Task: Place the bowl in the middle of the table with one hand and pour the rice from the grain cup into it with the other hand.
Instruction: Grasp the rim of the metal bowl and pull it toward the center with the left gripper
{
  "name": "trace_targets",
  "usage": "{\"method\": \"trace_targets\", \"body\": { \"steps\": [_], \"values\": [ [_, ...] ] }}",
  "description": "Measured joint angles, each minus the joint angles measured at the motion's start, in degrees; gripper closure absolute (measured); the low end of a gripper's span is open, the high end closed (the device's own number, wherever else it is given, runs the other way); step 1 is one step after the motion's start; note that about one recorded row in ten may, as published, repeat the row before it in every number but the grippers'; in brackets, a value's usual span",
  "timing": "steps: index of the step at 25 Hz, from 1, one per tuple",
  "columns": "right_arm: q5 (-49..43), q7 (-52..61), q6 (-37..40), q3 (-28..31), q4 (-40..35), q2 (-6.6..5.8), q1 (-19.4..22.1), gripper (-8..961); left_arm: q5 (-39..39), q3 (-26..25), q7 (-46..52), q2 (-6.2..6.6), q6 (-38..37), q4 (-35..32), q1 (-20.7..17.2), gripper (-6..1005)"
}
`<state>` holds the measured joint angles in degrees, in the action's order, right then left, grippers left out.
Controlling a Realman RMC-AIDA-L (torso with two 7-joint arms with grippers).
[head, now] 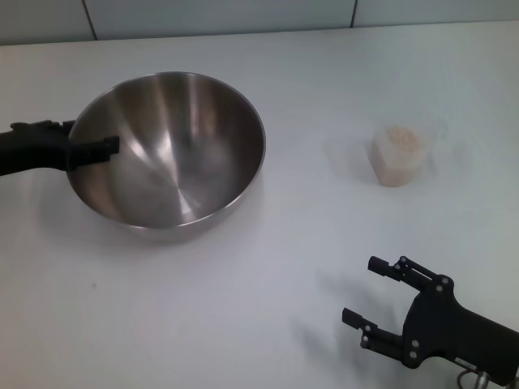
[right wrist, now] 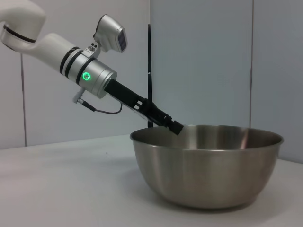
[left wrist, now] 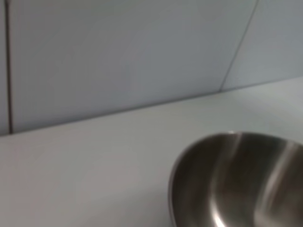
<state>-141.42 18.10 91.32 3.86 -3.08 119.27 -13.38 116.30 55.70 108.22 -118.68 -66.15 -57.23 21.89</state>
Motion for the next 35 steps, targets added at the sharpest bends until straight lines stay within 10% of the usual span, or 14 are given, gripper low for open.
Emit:
{"method": "trace_targets", "body": {
  "steps": [13, 35],
  "values": [
    [-0.1, 0.0, -0.1, 0.0, 0.0, 0.00, -0.1, 184, 4.0, 0.8, 3.1, 0.19, 0.2, 1.2, 2.6, 242],
    [0.0, 0.1, 0.0, 0.0, -0.3, 0.00, -0.2, 184, 9.6, 0.6, 6.0, 0.11, 0.2, 1.4, 5.2, 909]
  ]
}}
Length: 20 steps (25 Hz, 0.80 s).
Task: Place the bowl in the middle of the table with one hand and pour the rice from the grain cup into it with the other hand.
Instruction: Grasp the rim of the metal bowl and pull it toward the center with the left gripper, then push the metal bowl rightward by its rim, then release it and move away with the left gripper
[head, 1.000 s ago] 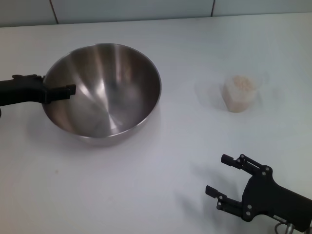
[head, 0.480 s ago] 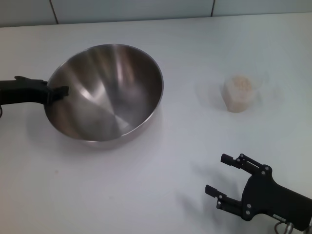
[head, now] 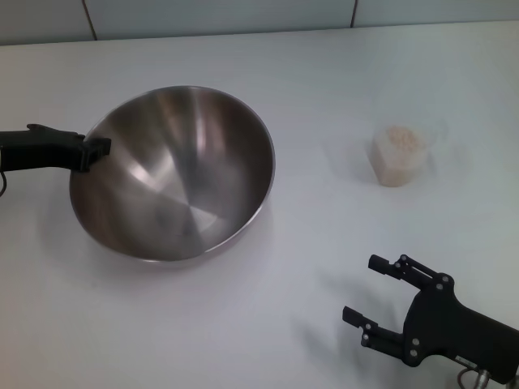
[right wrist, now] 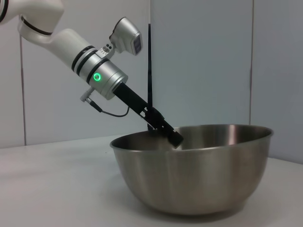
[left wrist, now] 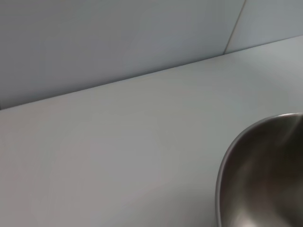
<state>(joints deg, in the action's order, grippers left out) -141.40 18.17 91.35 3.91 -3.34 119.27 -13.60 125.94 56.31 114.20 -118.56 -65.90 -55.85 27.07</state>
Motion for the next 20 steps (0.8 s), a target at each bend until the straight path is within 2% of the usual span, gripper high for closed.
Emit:
{"method": "trace_targets", "body": {
  "steps": [8, 20],
  "values": [
    [-0.1, 0.0, 0.0, 0.0, 0.1, -0.07, -0.1, 184, -2.1, -0.4, 2.0, 0.13, -2.2, -1.3, 0.5, 943],
    [-0.1, -0.1, 0.1, 0.0, 0.3, -0.05, 0.1, 185, -2.7, -0.9, 5.2, -0.01, -3.7, 0.4, 5.4, 954]
  ]
}}
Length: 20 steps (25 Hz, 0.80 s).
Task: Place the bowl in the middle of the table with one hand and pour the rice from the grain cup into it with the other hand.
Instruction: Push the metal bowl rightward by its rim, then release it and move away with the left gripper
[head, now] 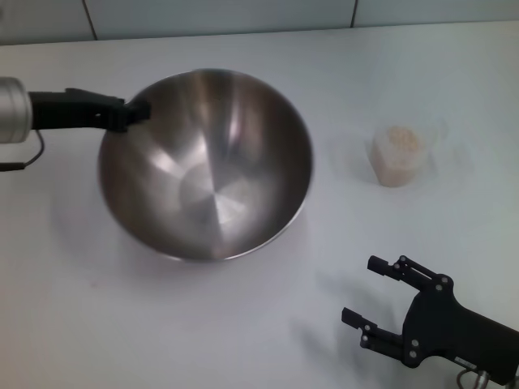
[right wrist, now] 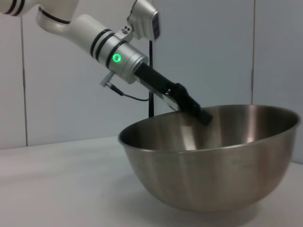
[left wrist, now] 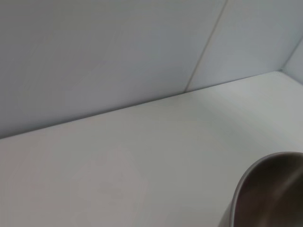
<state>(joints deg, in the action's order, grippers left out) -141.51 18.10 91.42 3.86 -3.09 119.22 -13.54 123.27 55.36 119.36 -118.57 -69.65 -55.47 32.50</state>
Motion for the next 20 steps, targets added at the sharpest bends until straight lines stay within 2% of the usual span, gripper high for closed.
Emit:
{"method": "trace_targets", "body": {
  "steps": [1, 5, 7, 20],
  "values": [
    [0.0, 0.0, 0.0, 0.0, 0.0, 0.01, 0.0, 185, -0.1, 0.2, 0.1, -0.12, 0.2, 1.8, 1.8, 954],
    [0.0, 0.0, 0.0, 0.0, 0.0, 0.03, 0.0, 185, -0.1, 0.7, -0.2, -0.16, 0.9, 3.4, 3.2, 954],
    [0.0, 0.0, 0.0, 0.0, 0.0, 0.04, -0.1, 185, -0.1, 2.7, -0.4, -0.18, 3.5, 5.8, 4.7, 954],
    [0.0, 0.0, 0.0, 0.0, 0.0, -0.04, -0.6, 185, -0.3, 4.1, -1.1, -0.20, 7.4, 10.3, 6.8, 952]
  ]
}}
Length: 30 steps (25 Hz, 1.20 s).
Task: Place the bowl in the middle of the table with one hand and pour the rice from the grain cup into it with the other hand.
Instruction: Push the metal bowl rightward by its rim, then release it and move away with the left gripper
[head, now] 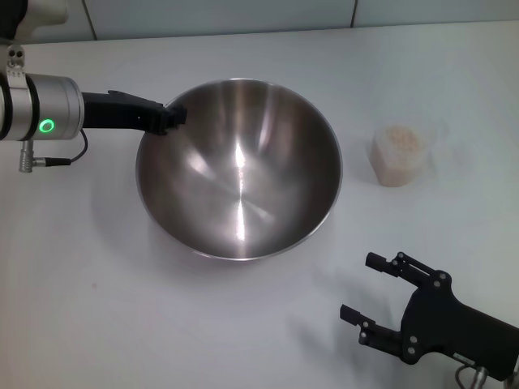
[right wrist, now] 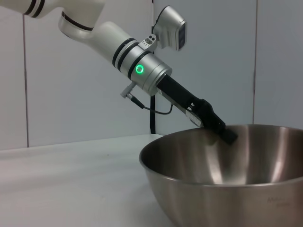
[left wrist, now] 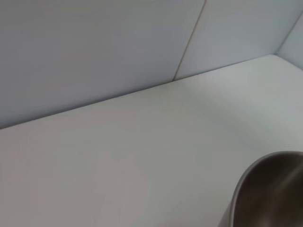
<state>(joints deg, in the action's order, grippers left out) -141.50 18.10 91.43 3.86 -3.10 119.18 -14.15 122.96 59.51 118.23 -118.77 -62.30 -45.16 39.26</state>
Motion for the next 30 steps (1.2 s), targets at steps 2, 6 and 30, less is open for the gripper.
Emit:
{"method": "trace_targets", "body": {
  "steps": [2, 6, 30],
  "values": [
    [0.0, 0.0, 0.0, 0.0, 0.0, 0.00, 0.0, 185, 0.0, 0.0, 0.0, 0.00, 0.1, 0.2, 0.1, 952],
    [0.0, 0.0, 0.1, 0.0, 0.0, -0.01, -0.2, 185, 0.0, 0.0, -0.1, 0.00, 0.3, 0.6, 0.3, 952],
    [0.0, 0.0, -0.3, 0.0, 0.0, 0.09, -0.2, 185, -3.5, -0.6, -1.0, 0.42, -7.4, -4.2, -1.2, 485]
  ]
}}
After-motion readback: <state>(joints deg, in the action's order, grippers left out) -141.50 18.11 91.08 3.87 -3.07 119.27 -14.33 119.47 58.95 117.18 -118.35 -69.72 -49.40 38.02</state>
